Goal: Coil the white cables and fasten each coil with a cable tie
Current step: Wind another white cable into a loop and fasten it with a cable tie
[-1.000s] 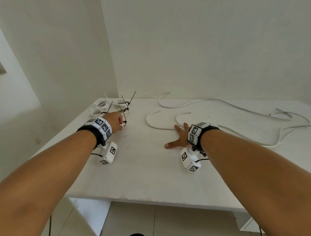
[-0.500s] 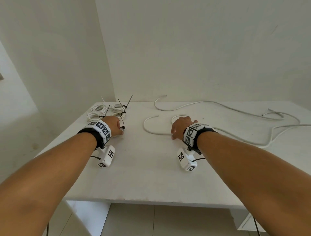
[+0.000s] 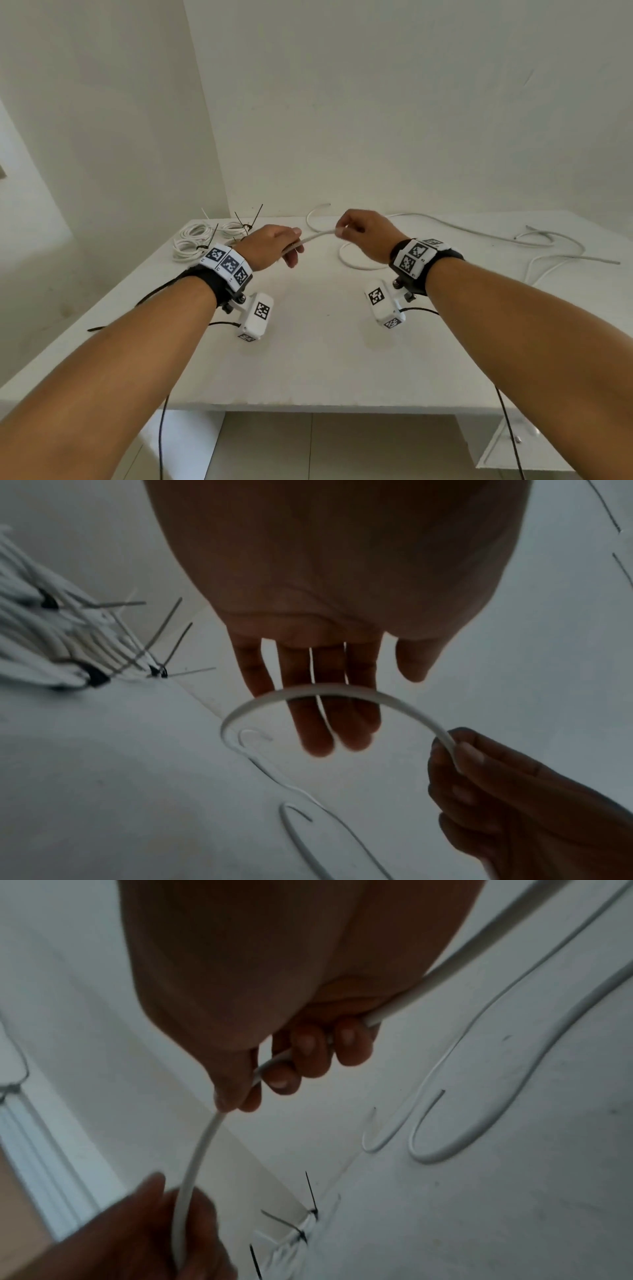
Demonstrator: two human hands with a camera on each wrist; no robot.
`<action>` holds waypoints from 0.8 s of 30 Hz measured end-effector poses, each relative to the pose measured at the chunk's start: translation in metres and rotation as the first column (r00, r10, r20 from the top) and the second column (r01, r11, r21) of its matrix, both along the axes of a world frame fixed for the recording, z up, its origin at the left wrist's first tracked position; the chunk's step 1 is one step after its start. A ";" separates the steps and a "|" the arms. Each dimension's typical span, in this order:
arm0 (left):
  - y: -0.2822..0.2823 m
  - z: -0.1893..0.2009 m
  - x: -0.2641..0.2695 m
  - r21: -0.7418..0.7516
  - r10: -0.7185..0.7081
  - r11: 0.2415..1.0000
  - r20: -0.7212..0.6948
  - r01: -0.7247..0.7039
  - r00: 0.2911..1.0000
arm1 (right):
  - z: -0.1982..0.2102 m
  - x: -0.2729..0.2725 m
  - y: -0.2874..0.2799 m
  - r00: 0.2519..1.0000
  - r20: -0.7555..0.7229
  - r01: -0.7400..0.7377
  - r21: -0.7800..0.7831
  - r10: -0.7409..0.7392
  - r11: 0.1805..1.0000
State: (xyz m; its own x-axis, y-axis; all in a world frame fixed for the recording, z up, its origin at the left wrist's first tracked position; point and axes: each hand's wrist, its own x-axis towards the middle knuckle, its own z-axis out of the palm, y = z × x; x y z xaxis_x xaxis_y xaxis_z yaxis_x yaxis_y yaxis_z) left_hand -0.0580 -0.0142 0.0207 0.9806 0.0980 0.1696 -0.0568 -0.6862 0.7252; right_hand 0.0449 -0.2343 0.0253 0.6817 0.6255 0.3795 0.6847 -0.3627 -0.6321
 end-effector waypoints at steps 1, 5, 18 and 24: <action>-0.007 0.001 0.000 -0.079 -0.011 0.997 0.008 0.012 1.000 | 0.004 0.003 -0.005 1.000 0.013 0.027 0.044 -0.028 0.999; -0.045 0.008 -0.003 -0.462 -0.004 0.887 0.008 0.007 1.000 | 0.017 0.019 -0.022 0.994 -0.028 0.112 0.249 -0.108 0.962; -0.124 0.013 -0.040 -0.703 -0.497 0.653 -0.117 0.282 0.860 | 0.018 0.035 -0.050 0.954 -0.278 0.227 0.435 -0.110 0.871; -0.131 0.023 -0.044 -0.790 -0.542 0.458 0.114 0.407 0.833 | -0.002 0.030 -0.056 0.974 -0.143 0.193 0.131 -0.174 0.973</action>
State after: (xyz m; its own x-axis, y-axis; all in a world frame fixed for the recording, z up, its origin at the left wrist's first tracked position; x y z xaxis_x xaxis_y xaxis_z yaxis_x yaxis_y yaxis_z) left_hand -0.1016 -0.1449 0.0436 0.9201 -0.3671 0.1365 -0.0536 0.2274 0.9723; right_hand 0.0746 -0.2901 0.0230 0.8288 0.4312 0.3566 0.5238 -0.3738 -0.7655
